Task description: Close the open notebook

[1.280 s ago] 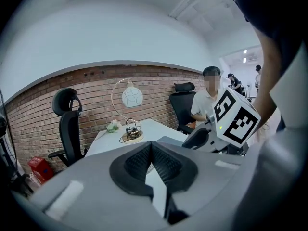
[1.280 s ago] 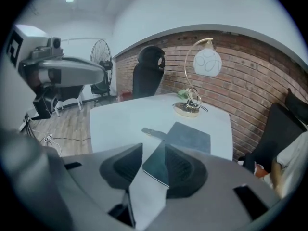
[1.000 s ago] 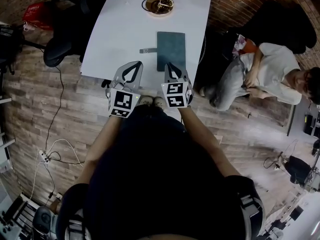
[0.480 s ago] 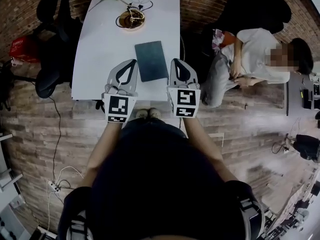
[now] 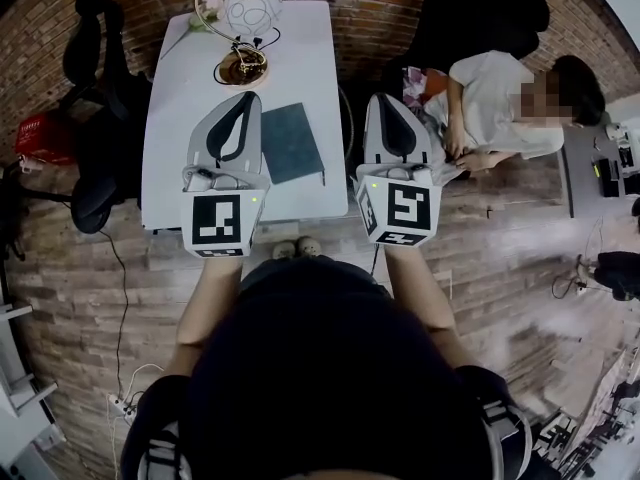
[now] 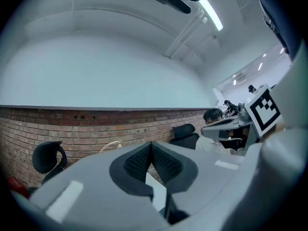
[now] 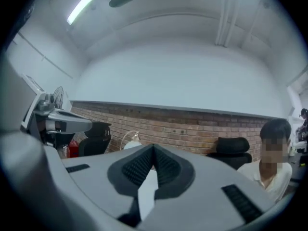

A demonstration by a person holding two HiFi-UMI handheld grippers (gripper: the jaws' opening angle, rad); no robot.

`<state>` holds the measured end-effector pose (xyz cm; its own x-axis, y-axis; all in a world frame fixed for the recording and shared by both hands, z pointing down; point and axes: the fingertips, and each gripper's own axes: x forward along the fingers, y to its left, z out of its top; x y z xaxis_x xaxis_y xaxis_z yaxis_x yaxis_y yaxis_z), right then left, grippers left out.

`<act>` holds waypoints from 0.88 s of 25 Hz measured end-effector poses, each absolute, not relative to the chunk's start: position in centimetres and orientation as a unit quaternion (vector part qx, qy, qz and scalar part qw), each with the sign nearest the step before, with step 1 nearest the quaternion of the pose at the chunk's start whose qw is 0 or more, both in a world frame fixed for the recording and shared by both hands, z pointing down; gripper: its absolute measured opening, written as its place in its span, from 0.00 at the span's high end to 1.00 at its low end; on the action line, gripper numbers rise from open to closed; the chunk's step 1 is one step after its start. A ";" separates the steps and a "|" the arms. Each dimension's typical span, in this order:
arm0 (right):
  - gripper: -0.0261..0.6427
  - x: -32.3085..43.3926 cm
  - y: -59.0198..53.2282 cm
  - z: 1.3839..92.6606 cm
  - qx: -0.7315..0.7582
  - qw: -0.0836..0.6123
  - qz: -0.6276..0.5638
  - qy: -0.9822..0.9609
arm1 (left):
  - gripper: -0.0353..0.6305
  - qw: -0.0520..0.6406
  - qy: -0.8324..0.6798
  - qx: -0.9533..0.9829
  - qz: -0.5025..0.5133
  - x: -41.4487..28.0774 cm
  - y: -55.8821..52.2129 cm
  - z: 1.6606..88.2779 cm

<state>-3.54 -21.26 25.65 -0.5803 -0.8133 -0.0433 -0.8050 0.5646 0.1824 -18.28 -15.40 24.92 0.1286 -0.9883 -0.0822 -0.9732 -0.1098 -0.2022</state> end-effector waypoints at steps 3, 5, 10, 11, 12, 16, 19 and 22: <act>0.94 -3.6 -21.4 24.2 0.454 0.016 -0.098 -0.886 | 0.95 0.103 0.661 -0.743 -0.023 -18.2 -15.5 23.0; 0.94 -3.6 -21.5 23.9 0.451 0.014 -0.097 -0.887 | 0.95 0.102 0.663 -0.741 -0.020 -18.0 -15.5 22.3; 0.94 -3.5 -21.5 23.8 0.445 0.013 -0.092 -0.891 | 0.95 0.108 0.663 -0.741 -0.020 -17.6 -15.5 22.1; 0.94 -3.5 -21.5 23.8 0.444 0.013 -0.092 -0.891 | 0.95 0.108 0.664 -0.740 -0.022 -17.6 -15.5 22.3; 0.94 -3.5 -21.5 23.8 0.444 0.013 -0.092 -0.891 | 0.95 0.107 0.664 -0.740 -0.024 -17.6 -15.5 22.4; 0.94 -3.5 -21.5 23.6 0.442 0.012 -0.092 -0.892 | 0.95 0.096 0.667 -0.738 -0.026 -17.7 -15.6 22.6; 0.94 -3.6 -21.6 23.5 0.441 0.011 -0.093 -0.892 | 0.95 0.105 0.665 -0.739 -0.028 -17.8 -15.8 22.6; 0.94 -3.6 -21.7 23.3 0.443 0.010 -0.098 -0.891 | 0.95 0.105 0.665 -0.739 -0.029 -17.8 -15.8 22.6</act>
